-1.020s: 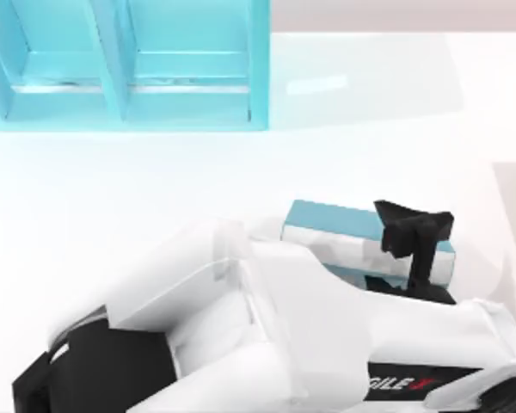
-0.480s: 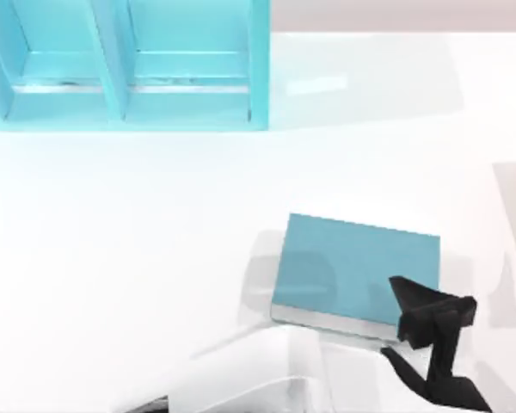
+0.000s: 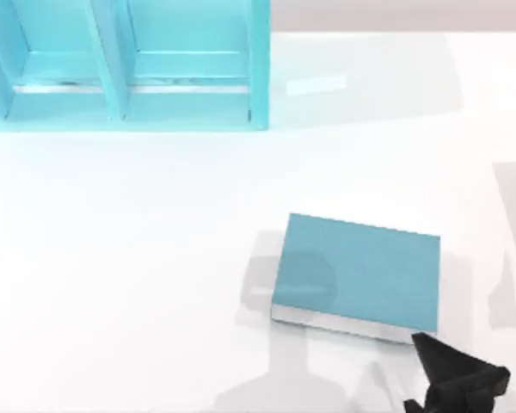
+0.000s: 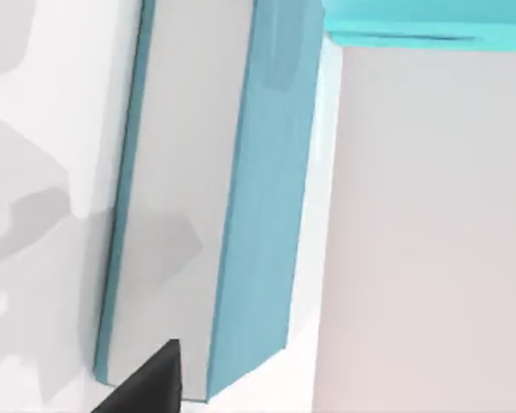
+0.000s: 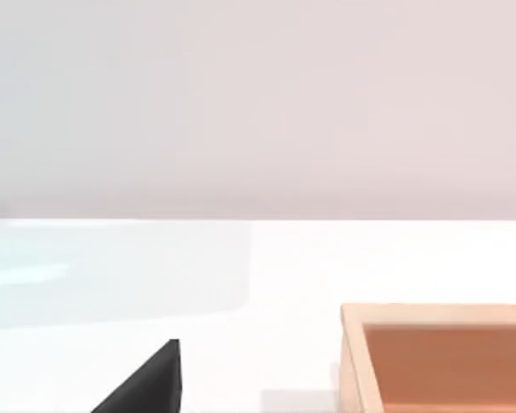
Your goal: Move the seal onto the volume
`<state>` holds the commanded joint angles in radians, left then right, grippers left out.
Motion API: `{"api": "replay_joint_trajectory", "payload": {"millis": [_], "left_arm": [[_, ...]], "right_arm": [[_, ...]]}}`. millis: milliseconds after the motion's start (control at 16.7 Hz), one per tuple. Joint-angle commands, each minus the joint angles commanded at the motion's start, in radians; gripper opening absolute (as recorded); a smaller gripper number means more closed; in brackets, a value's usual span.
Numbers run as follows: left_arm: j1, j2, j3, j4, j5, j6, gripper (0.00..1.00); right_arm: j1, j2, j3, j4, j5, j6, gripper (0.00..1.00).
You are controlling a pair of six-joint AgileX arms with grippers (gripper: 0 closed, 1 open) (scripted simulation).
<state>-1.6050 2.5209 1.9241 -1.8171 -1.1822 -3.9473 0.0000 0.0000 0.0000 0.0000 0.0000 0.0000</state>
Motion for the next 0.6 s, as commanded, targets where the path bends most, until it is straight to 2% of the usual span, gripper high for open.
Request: {"api": "replay_joint_trajectory", "payload": {"millis": [240,300,480,600], "left_arm": [[-0.004,0.002,0.002,-0.013,0.002,-0.013,1.0],[0.006,0.152,0.259,0.031,-0.004,-0.011,1.0],[0.016,0.136,0.246,0.043,0.002,0.012,1.0],[0.048,0.087,0.209,0.076,0.023,0.08,1.0]], "right_arm": [[0.0,0.0,0.0,0.0,0.0,0.0,1.0],[0.0,0.0,0.0,0.0,0.0,0.0,1.0],[0.0,0.0,0.0,0.0,0.0,0.0,1.0],[0.0,0.0,0.0,0.0,0.0,0.0,1.0]]}}
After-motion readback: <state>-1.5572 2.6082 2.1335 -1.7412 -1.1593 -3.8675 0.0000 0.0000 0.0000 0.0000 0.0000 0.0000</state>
